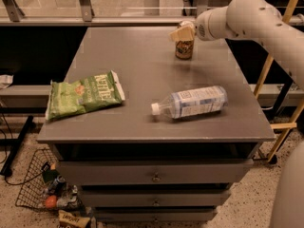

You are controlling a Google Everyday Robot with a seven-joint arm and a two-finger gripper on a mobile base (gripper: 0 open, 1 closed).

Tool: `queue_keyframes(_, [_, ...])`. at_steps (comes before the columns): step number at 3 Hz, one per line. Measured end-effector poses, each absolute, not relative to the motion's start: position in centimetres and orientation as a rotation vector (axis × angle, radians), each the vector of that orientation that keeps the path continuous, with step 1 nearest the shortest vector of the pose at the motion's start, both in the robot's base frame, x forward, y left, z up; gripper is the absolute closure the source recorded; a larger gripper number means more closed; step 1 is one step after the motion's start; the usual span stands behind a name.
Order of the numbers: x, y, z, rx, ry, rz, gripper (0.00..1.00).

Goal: Move orange can near blue plastic bottle

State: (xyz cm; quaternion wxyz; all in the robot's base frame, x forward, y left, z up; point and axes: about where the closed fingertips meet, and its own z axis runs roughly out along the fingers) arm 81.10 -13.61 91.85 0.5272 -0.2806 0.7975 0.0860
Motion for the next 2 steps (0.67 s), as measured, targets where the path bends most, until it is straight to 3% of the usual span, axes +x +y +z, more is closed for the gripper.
queue_keyframes(2, [83.01,-14.49,92.34,-0.635,1.886,0.206,0.65])
